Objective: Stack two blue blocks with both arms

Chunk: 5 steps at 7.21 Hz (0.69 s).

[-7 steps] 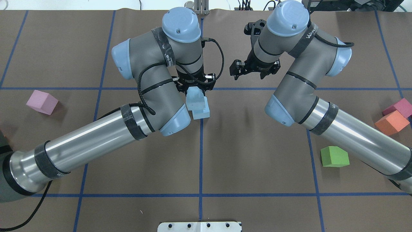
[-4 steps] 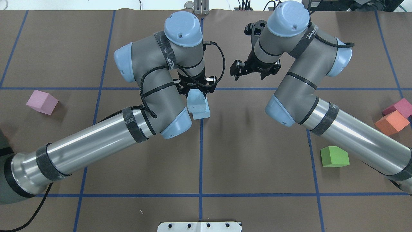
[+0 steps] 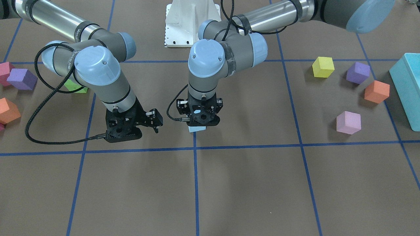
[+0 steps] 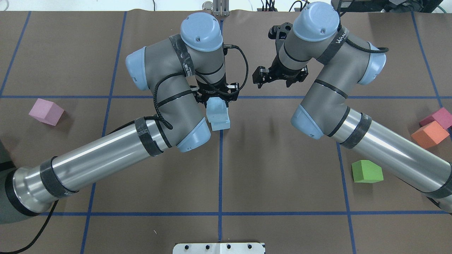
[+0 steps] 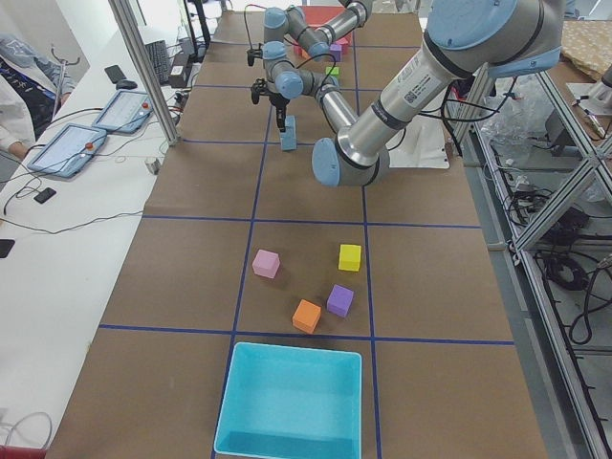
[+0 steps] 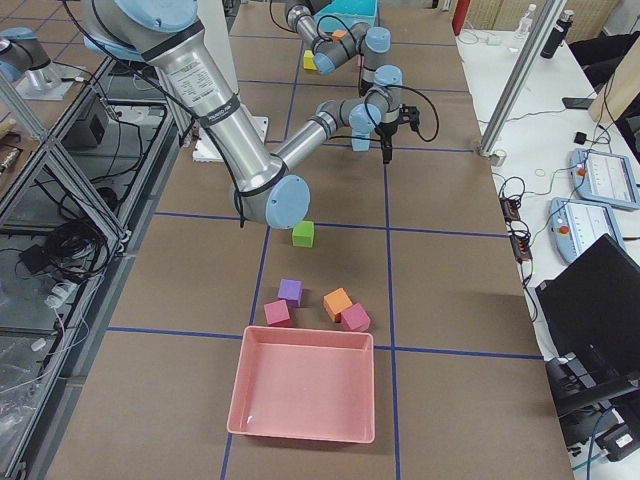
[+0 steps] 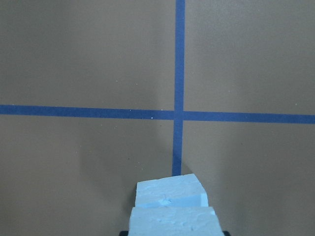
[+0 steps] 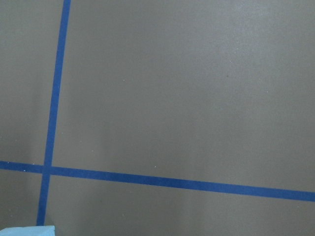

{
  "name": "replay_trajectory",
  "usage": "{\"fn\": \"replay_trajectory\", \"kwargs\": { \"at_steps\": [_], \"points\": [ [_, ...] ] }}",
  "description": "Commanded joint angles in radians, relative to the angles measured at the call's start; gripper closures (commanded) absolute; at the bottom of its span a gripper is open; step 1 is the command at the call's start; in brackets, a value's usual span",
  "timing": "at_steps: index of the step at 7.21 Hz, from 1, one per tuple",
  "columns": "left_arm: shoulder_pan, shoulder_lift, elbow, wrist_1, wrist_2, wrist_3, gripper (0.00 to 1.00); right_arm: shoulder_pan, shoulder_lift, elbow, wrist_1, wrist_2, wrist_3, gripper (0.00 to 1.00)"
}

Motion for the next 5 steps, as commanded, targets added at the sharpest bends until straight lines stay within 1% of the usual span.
{"fn": "replay_trajectory", "kwargs": {
  "at_steps": [1, 2, 5],
  "points": [
    [0.0, 0.0, 0.0, -0.008, 0.005, 0.001, 0.19, -0.001, 0.0, 0.0, 0.0, -0.002, 0.0, 0.0],
    [0.0, 0.0, -0.001, -0.008, 0.029, 0.002, 0.05, -0.002, 0.0, 0.0, 0.0, -0.002, 0.002, 0.0],
    [-0.018, 0.002, -0.015, -0.005, 0.029, 0.013, 0.01, 0.002, -0.006, 0.006, 0.0, 0.006, -0.001, 0.0]
  ]
}}
